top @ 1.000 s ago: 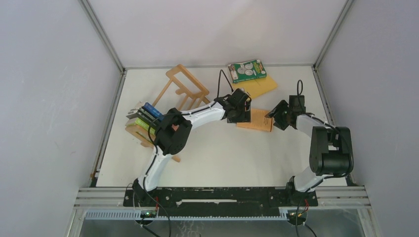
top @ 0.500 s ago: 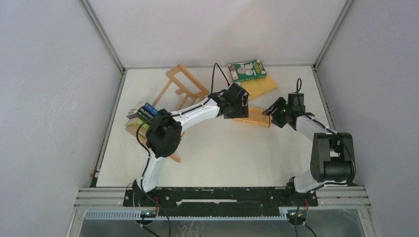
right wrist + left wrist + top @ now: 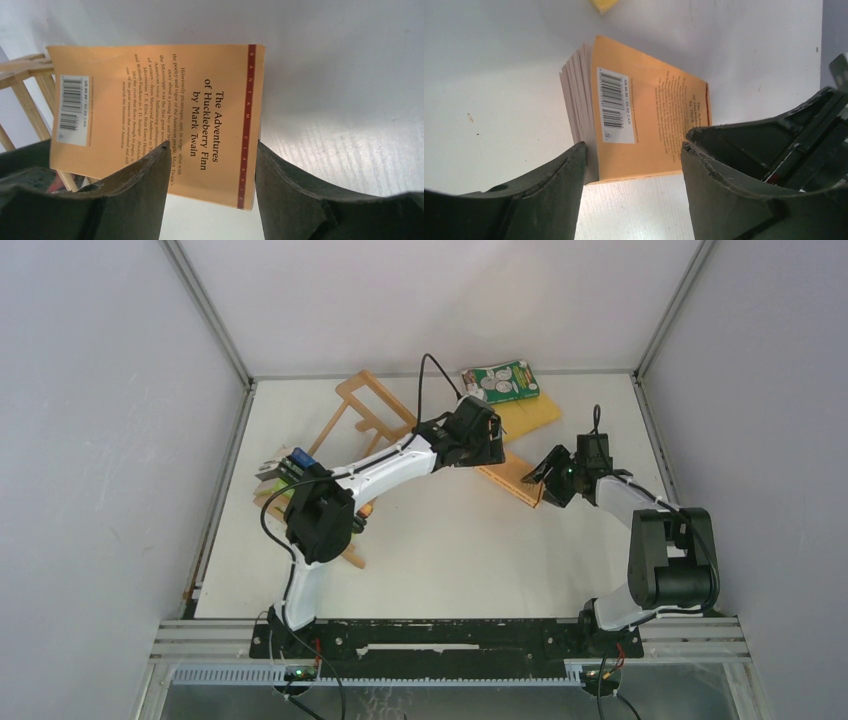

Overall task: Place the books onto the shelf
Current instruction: Adjust the book at the center of the board.

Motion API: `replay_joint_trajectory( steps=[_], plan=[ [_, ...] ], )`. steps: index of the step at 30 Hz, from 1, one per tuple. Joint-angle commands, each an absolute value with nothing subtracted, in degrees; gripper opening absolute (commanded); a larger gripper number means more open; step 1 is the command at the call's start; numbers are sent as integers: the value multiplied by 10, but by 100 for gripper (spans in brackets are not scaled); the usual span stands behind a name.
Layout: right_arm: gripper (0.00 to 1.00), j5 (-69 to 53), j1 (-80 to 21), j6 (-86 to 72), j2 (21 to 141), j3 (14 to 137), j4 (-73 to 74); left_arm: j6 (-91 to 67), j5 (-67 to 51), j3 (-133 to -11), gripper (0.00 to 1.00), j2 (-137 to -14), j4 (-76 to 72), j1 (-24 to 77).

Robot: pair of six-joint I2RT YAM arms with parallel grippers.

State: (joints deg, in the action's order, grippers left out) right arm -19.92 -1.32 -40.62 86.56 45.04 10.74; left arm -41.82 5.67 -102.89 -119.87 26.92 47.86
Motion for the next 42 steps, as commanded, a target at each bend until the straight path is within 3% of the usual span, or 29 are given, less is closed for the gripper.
replay_joint_trajectory(
  steps=[1, 26, 42],
  plan=[
    [66, -313, -49, -433, 832, 463, 57, -451, -25, -1052, 71, -1174, 189, 505],
    [66, -355, -46, -456, 848, 429, 13, -460, -66, -1069, 70, -1186, 167, 507],
    [68, -306, -46, -418, 863, 419, 39, -473, -141, -1041, 68, -1191, 120, 512]
  ],
)
